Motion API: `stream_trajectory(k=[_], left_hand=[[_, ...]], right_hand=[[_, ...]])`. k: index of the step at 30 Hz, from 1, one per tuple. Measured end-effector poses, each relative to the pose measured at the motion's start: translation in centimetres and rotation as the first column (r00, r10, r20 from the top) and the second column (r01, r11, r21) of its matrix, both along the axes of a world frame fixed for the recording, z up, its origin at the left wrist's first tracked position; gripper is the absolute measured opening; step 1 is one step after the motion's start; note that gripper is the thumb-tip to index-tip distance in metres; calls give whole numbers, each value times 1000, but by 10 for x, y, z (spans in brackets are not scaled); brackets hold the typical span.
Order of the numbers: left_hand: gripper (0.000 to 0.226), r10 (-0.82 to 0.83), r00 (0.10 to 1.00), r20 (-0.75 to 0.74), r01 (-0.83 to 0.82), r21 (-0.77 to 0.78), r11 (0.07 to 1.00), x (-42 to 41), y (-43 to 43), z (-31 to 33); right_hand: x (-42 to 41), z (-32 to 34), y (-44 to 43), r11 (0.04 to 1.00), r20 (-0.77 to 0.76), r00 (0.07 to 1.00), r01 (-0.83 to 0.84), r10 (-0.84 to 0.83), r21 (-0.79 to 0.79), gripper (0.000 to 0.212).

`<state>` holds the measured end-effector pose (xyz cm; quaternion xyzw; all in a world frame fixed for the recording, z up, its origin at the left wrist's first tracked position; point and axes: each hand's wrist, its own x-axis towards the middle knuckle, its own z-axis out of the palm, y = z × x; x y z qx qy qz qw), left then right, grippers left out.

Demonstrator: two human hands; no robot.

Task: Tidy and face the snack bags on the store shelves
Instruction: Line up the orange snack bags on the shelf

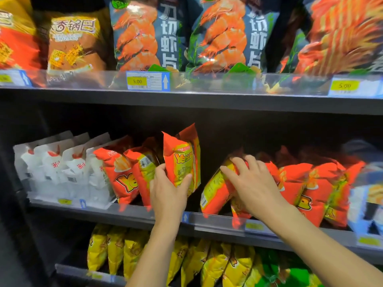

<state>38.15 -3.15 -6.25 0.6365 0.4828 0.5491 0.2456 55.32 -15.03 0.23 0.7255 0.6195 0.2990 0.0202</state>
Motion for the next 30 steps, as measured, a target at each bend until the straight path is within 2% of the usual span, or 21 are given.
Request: stream_trajectory(k=[6,14,23,30], left_hand=[[69,126,985,-118,-125,17,992,17,10,-10],[73,240,953,-187,-242,13,970,21,20,-19],[81,304,909,-286,-302,51,952,21,18,-27],[89,330,898,-291,-310,116,944,15,17,-35]], right_hand=[[8,-1,3,999,-3,1000,-17,17,-31,84],[18,-12,14,991,-20,994,-101,103,85,73],[26,-13,22,963,32,979,-202,200,176,57],[26,-12,25,937,19,968,-246,249,248,57]])
